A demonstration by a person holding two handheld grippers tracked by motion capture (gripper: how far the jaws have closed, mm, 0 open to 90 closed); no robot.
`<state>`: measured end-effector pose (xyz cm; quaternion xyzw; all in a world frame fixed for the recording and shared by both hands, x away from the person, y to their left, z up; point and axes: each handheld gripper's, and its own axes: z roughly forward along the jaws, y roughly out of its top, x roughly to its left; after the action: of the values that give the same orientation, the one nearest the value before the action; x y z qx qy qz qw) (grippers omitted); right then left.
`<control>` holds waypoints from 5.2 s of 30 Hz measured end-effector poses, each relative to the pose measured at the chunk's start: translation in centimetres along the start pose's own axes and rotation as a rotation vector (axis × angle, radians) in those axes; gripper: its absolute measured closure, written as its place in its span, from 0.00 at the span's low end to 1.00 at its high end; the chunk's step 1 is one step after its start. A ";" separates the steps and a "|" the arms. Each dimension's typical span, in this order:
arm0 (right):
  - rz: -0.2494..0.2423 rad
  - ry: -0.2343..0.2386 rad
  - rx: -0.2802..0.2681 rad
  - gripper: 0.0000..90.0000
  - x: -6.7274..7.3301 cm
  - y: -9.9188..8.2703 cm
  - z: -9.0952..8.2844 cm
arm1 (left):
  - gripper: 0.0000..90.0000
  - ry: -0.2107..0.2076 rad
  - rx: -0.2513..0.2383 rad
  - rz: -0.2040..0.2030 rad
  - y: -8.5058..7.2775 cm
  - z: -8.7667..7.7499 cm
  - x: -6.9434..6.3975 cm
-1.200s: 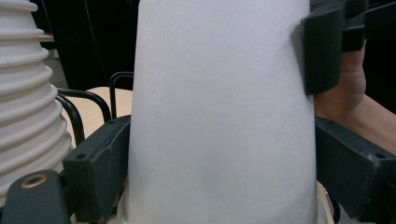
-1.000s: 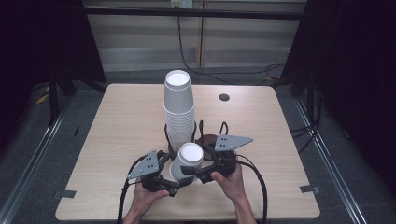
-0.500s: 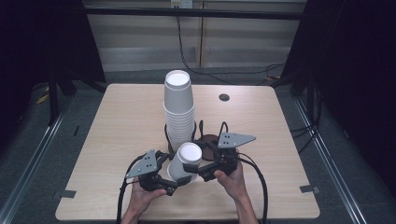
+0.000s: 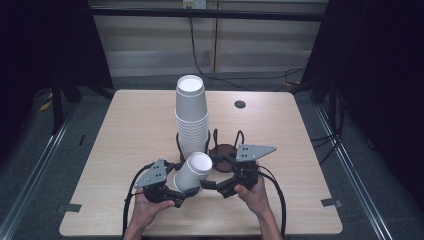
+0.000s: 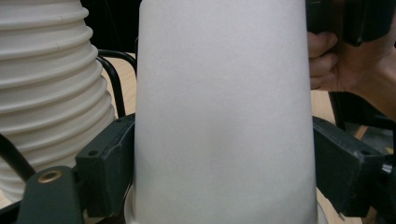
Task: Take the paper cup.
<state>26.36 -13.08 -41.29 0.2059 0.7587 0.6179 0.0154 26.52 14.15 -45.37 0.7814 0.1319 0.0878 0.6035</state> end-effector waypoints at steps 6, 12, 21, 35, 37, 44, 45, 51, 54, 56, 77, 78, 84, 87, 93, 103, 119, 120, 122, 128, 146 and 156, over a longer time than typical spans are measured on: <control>-0.008 -0.001 0.053 0.15 -0.1 0.4 0.0 | 0.19 0.015 0.026 0.015 0.5 -0.7 0.3; -0.043 -0.011 0.131 0.15 -0.4 1.6 0.2 | 0.19 0.032 0.067 0.011 0.6 -1.2 0.4; -0.074 -0.020 0.250 0.15 -0.7 1.9 -0.3 | 0.20 0.034 0.174 0.062 1.3 -1.0 0.5; -0.103 -0.045 0.340 0.16 -0.4 1.5 -1.3 | 0.20 0.038 0.315 0.109 2.8 0.2 0.8; -0.092 -0.041 0.352 0.16 -0.5 1.5 -1.5 | 0.20 0.029 0.329 0.102 2.9 0.4 0.8; -0.080 -0.042 0.393 0.17 -0.6 0.7 -1.8 | 0.20 -0.002 0.389 0.150 3.1 1.2 0.4; -0.079 -0.044 0.401 0.17 -0.6 0.6 -1.8 | 0.21 -0.007 0.407 0.154 3.1 1.3 0.3; -0.083 -0.050 0.447 0.16 -0.8 -0.1 -1.4 | 0.21 -0.036 0.447 0.170 3.2 1.8 0.0; -0.093 -0.052 0.470 0.16 -0.8 -0.4 -1.3 | 0.21 -0.048 0.472 0.190 3.3 2.3 -0.3; -0.091 -0.048 0.487 0.16 -0.8 -0.5 -1.3 | 0.21 -0.057 0.492 0.200 3.4 2.7 -0.5; -0.062 0.009 0.708 0.22 -2.0 -1.3 0.5 | 0.20 -0.104 0.601 0.273 3.6 4.4 -1.5; -0.062 0.001 0.717 0.22 -2.0 -1.2 0.6 | 0.20 -0.111 0.612 0.280 3.6 4.5 -1.6; -0.058 0.073 0.709 0.16 -2.1 -0.6 0.9 | 0.20 -0.131 0.618 0.287 3.6 4.8 -2.0; -0.069 0.085 0.722 0.16 -2.0 -0.4 1.3 | 0.20 -0.135 0.632 0.297 3.6 5.1 -2.1; -0.071 0.107 0.754 0.22 -1.8 -0.4 2.1 | 0.20 -0.147 0.632 0.296 3.4 5.5 -2.4; -0.066 0.134 0.784 0.23 -1.7 -0.2 2.6 | 0.20 -0.166 0.637 0.295 3.3 5.5 -2.5; -0.045 0.126 0.787 0.25 -1.5 -0.4 2.5 | 0.17 -0.195 0.598 0.285 2.9 5.3 -2.3; -0.047 0.130 0.784 0.25 -1.6 -0.4 2.5 | 0.17 -0.193 0.596 0.290 2.9 5.3 -2.4; -0.056 0.126 0.786 0.25 -1.5 -0.4 2.5 | 0.16 -0.189 0.586 0.289 2.9 5.2 -2.3; -0.057 0.120 0.784 0.25 -1.3 -0.4 2.5 | 0.16 -0.193 0.546 0.284 2.9 4.8 -2.1; -0.064 0.086 0.762 0.26 -1.6 -0.1 1.7 | 0.18 -0.145 0.373 0.212 3.8 2.1 -0.9; -0.039 0.036 0.736 0.25 -2.0 -0.3 0.4 | 0.18 -0.079 0.294 0.148 3.3 1.0 -0.4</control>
<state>28.23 -13.42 -42.11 0.1724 0.9341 0.3066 -0.0615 26.80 12.31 -42.41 0.8718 0.0615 0.0807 0.4791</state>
